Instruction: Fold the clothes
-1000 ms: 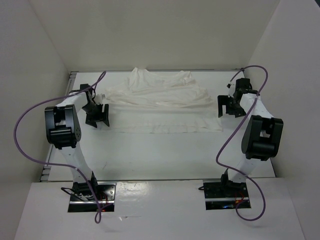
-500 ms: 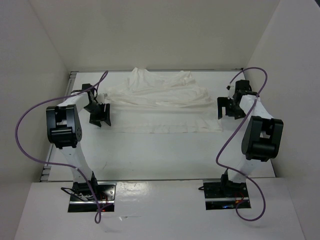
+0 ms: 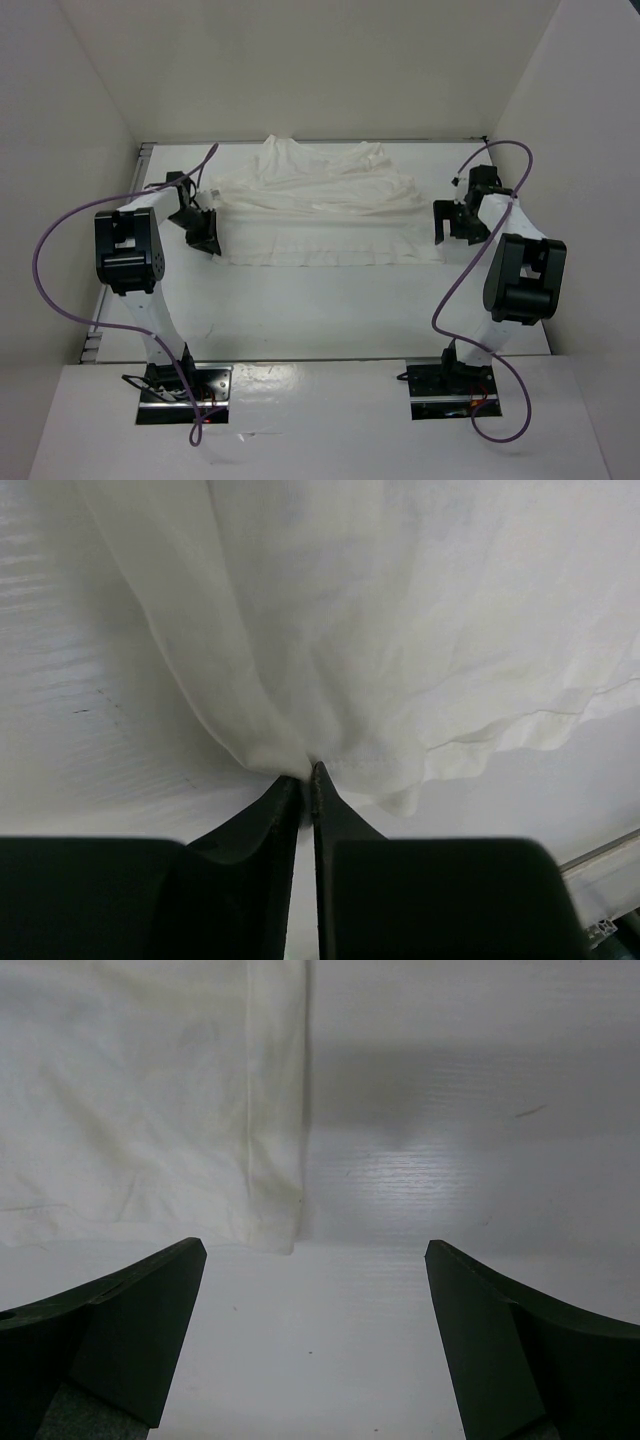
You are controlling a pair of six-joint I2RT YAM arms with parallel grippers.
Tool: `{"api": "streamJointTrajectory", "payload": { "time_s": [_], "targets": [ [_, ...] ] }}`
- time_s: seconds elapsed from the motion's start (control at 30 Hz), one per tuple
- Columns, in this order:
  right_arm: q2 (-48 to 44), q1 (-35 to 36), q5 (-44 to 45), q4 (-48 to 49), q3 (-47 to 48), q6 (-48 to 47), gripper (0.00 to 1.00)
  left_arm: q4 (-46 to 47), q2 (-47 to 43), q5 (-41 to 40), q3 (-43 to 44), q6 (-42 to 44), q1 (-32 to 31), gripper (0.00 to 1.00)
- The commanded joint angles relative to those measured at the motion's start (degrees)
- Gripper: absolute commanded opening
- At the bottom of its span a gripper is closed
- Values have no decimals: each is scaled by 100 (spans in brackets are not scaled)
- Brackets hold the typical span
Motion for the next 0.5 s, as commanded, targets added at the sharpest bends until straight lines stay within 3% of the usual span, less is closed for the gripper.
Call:
{"api": "streamJointTrajectory", "payload": {
  "time_s": [0.0, 0.47],
  "targets": [
    [-247, -29, -49, 167, -97, -57, 100, 69, 429, -116, -284, 105, -92, 15],
    [245, -29, -435, -79, -264, -57, 100, -204, 270, -371, -221, 158, -92, 11]
  ]
}}
